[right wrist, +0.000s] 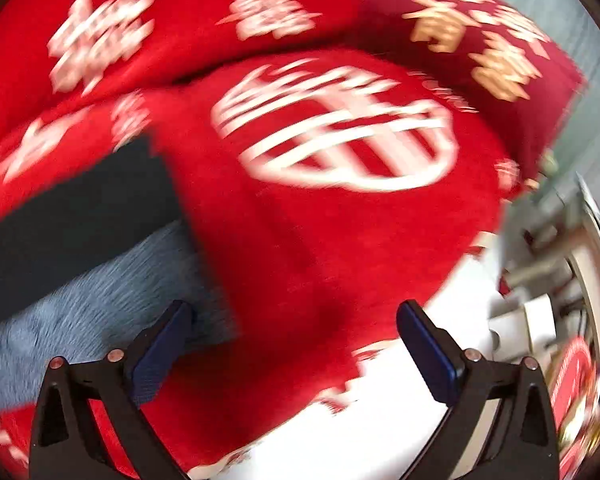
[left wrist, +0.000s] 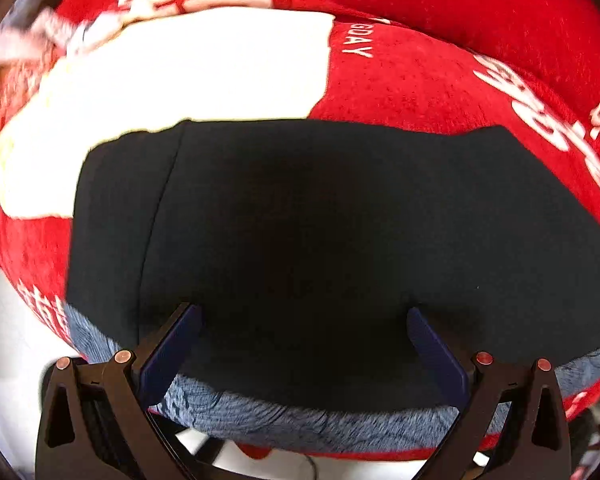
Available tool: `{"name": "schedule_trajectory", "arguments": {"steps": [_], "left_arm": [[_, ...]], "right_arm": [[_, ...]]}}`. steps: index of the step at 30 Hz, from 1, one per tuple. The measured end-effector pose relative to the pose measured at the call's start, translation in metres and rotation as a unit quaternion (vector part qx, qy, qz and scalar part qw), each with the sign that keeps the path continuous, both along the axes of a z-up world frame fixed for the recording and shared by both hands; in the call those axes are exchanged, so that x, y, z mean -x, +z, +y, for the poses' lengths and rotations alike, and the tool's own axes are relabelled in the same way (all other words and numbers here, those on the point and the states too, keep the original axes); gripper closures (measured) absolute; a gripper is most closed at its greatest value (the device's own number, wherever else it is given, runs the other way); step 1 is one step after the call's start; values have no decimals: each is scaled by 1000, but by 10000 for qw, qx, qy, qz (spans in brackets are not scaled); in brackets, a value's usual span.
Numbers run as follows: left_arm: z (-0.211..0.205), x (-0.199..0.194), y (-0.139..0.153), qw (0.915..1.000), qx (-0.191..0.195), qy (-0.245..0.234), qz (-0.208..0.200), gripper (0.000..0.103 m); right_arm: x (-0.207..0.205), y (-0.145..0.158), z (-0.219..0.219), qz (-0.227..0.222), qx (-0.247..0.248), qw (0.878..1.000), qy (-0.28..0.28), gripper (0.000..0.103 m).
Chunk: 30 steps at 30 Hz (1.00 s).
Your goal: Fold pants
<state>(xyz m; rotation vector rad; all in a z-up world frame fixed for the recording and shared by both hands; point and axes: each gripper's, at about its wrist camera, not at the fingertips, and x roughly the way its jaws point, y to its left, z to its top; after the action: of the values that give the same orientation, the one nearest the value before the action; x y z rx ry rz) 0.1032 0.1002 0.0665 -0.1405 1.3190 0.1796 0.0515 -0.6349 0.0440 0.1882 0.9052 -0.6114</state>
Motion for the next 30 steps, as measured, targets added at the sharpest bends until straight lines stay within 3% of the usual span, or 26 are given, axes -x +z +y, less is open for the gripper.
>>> {"name": "schedule_trajectory", "arguments": {"steps": [3,6,8,9,10,11,13,16,20,23,26,28,30], "left_arm": [[-4,9,5,9996,-185,-38,-216,0],[-12,17,4,9982,-495,-159,-298,0],[1,19,6,9984,-483,-58,-282,0],[11,22,8,9987,-425,59,-286,0],[23,26,12,9982,-449,218,-341,0],[33,29,15,9977,-456,305,-400,0],[57,38,18,9960,-436,608,-498,0],[91,37,4,9929,-387,1086,-307,0],[99,33,-19,9938,-169,1079,-208,0],[103,32,-27,9931,38,1118,-353,0],[102,28,-17,9930,-62,1135,-320,0],[105,15,-3,9929,-172,1038,-557,0],[111,-5,2,9922,-274,1057,-595,0]], "right_arm": [[-2,17,29,-391,-133,9975,568,2],[-20,2,72,-53,83,9913,1313,2],[-33,-30,74,610,225,9912,1154,2],[-27,-37,69,667,148,9922,1040,1],[-21,-34,59,345,-189,9956,852,1],[-17,-32,53,363,-329,9970,594,1],[-12,-28,52,496,-270,9976,409,1],[-9,-4,82,145,-214,9959,862,1],[-14,21,151,-233,-306,9830,1797,1],[-30,1,198,40,-780,9668,2434,1],[-39,-37,231,729,-937,9608,2507,0],[-30,-33,243,468,-618,9652,2496,0],[-28,-34,247,490,-601,9655,2484,0]]}}
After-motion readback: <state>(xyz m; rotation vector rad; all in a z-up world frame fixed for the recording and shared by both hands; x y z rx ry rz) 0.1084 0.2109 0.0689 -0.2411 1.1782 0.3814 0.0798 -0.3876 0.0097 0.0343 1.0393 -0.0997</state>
